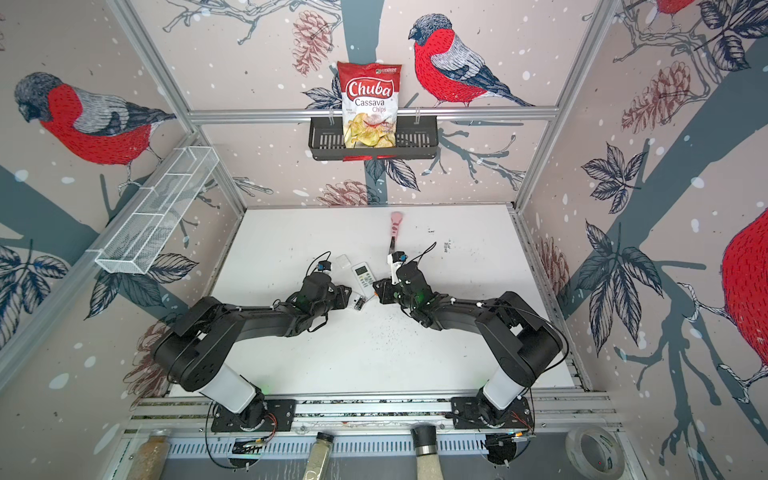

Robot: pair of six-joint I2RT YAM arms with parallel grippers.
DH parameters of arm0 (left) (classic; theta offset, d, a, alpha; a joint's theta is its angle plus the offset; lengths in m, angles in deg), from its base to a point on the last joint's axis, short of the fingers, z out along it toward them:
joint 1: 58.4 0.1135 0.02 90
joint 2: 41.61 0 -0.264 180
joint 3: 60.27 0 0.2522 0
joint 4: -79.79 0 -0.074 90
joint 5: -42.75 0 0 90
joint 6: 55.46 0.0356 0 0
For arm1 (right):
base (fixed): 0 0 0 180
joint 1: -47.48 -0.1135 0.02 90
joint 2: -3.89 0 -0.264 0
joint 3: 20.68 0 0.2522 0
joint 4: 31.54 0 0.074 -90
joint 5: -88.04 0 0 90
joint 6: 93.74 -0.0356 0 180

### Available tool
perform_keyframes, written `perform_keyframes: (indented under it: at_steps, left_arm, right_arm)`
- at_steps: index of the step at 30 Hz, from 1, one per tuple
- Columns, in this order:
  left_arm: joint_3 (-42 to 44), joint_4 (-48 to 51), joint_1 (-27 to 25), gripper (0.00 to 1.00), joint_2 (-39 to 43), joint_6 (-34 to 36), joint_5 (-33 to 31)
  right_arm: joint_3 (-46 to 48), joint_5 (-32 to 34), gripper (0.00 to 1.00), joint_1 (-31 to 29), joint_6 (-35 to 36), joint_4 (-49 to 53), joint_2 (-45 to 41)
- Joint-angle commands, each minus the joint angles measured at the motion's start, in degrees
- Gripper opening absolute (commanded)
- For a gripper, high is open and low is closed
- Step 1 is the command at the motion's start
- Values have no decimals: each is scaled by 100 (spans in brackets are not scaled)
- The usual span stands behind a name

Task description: Unload the batteries from the remote control

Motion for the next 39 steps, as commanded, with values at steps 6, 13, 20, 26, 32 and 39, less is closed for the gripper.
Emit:
perform_keyframes:
  at_steps: [6, 13, 20, 26, 32, 39]
  left_arm:
    - [98, 137, 3, 36, -98, -16, 306]
    - [129, 56, 5, 35, -163, -47, 395]
    - [168, 10, 17, 35, -182, -65, 414]
    - [195, -17, 50, 35, -182, -81, 441]
    - [194, -31, 46, 34, -181, -89, 462]
    - [195, -56, 65, 34, -186, -80, 484]
  right_arm:
    - [-58, -37, 0, -47, -70, -300, 168]
    - [-14, 6, 0, -49, -87, -359, 200]
    - [67, 368, 0, -263, 187, -312, 65]
    - [24, 795, 0, -545, 438, -236, 77]
    - [169, 909, 0, -645, 496, -549, 81]
    - [285, 598, 0, -386, -35, -1022, 325]
